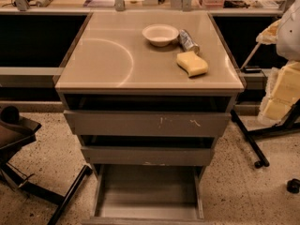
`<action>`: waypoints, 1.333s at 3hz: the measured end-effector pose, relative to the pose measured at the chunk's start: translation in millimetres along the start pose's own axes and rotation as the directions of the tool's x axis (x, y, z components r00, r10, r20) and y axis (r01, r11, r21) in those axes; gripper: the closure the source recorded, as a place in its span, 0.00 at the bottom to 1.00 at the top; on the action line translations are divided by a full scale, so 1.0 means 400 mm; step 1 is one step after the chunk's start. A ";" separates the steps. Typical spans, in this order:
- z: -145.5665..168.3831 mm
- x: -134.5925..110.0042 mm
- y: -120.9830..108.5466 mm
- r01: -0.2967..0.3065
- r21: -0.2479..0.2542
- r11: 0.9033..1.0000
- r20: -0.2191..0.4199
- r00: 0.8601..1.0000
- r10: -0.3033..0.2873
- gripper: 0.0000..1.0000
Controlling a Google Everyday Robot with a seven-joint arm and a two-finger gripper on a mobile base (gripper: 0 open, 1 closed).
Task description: Place sponge into bottom drawer
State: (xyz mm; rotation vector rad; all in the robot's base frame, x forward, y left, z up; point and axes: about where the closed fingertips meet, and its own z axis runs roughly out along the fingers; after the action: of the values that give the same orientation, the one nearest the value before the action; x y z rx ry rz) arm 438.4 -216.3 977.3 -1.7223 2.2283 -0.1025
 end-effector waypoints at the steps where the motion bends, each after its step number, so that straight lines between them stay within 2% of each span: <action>1: 0.003 -0.004 -0.011 0.011 0.008 1.000 0.006 1.000 -0.011 0.00; 2: 0.034 -0.021 -0.091 0.025 -0.011 1.000 0.067 0.997 -0.024 0.00; 3: 0.144 -0.074 -0.226 0.052 -0.102 0.993 0.149 0.988 -0.036 0.00; 4: 0.262 -0.152 -0.333 0.067 -0.188 0.980 0.229 0.973 -0.022 0.00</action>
Offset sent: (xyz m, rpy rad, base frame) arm 0.1416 -0.0050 -0.0078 0.2288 0.0090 0.1400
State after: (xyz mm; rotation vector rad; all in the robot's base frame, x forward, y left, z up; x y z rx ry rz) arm 606.6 -180.0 924.2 -1.7828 2.0904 0.2974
